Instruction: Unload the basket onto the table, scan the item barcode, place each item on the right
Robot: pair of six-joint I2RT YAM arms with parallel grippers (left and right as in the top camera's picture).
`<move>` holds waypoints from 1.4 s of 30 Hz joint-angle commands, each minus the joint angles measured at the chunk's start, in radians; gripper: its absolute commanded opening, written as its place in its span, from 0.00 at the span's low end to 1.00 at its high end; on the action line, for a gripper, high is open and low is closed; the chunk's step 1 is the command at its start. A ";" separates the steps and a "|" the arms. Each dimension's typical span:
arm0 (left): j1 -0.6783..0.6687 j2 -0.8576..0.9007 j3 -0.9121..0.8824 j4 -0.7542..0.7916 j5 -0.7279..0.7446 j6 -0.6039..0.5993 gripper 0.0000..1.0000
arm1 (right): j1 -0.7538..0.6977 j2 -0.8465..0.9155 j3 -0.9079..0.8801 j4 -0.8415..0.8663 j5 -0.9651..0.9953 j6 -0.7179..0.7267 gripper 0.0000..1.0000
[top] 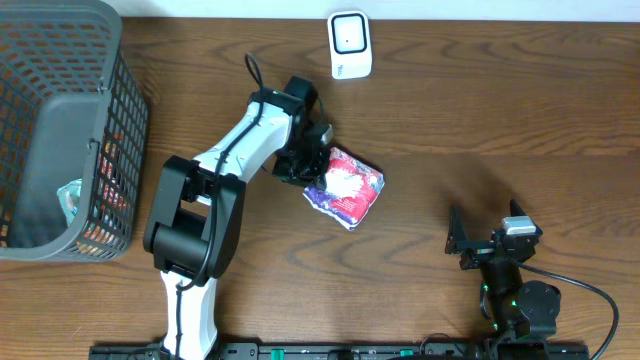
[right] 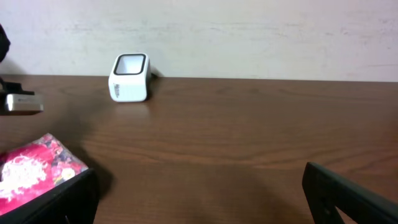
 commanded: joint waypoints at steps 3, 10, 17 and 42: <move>0.056 0.009 0.010 0.050 -0.008 -0.290 0.08 | -0.003 -0.001 -0.001 -0.004 0.005 0.011 0.99; 0.118 -0.006 0.011 0.081 -0.008 -0.668 0.08 | -0.003 -0.001 -0.001 -0.004 0.005 0.011 0.99; 0.116 -0.006 0.011 0.092 0.105 -0.570 0.21 | -0.003 -0.001 -0.001 -0.004 0.005 0.011 0.99; 0.116 -0.200 0.055 0.116 -0.037 -0.409 0.64 | -0.003 -0.001 -0.001 -0.004 0.004 0.011 0.99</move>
